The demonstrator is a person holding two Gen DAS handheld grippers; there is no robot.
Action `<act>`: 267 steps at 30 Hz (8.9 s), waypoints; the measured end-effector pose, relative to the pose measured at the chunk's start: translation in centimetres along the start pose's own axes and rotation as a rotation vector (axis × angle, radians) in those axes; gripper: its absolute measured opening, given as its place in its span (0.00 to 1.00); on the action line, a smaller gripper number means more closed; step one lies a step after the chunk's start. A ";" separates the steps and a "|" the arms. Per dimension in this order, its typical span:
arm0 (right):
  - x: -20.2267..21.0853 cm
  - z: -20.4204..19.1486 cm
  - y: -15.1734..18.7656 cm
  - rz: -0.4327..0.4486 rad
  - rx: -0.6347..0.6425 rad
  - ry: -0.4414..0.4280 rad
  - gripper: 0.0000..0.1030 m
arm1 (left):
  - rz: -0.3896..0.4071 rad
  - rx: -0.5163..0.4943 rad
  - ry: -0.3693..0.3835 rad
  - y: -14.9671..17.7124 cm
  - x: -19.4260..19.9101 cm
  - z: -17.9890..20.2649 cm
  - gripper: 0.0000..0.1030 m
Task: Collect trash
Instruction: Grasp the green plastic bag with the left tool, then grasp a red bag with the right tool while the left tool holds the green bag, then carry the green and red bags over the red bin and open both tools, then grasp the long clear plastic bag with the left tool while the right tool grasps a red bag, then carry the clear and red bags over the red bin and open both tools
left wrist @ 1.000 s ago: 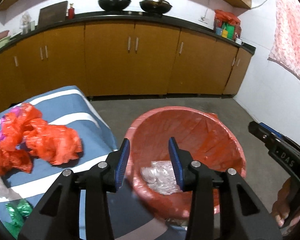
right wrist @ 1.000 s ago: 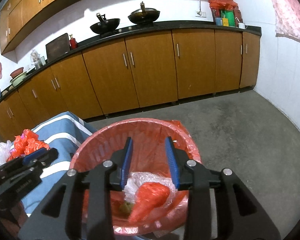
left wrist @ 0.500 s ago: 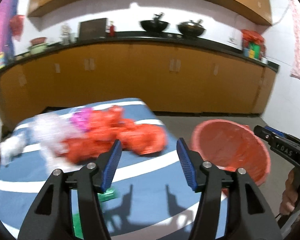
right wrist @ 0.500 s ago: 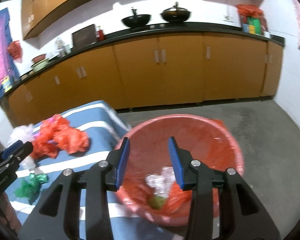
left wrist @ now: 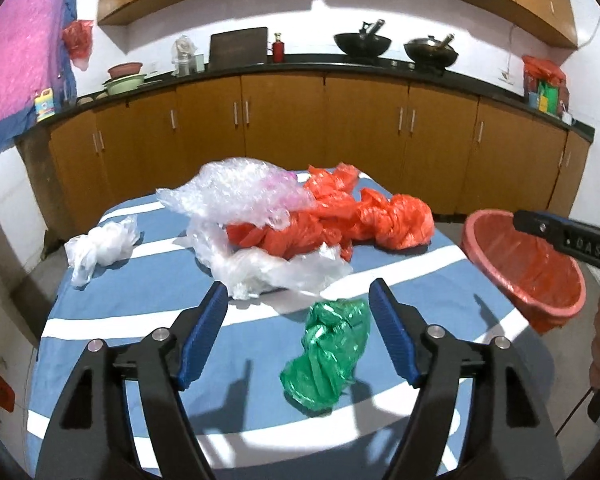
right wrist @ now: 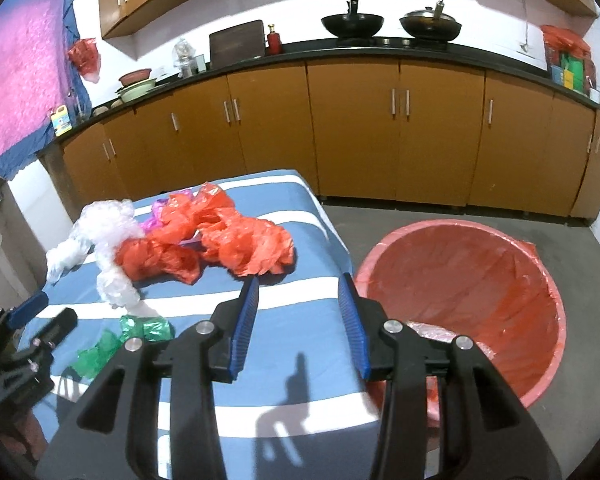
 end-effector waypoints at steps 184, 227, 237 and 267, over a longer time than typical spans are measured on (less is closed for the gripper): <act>0.4 7.0 -2.3 0.034 -0.209 0.064 0.42 | 0.007 -0.005 0.036 -3.1 -2.6 2.9 0.55; -15.5 -11.1 -3.2 -0.171 -0.040 -0.047 0.12 | -0.173 0.182 -0.221 1.9 -9.5 -18.3 0.86; -13.2 -10.1 -3.0 -0.149 -0.023 -0.047 0.12 | -0.262 0.169 -0.108 2.9 -10.9 -16.5 0.31; -1.4 -5.7 -2.6 -0.020 -0.060 -0.078 0.05 | -0.062 0.135 0.014 -3.1 -1.7 -8.5 0.27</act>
Point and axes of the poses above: each gripper's, at about its wrist camera, not at the fingertips, and x roughly against the way its jaws point, z to its right, y to its underside, the point moved 10 cm from there along -x, roughly the way its jaws point, and after that the axes turned 5 degrees about -y, right-handed, at the moved point
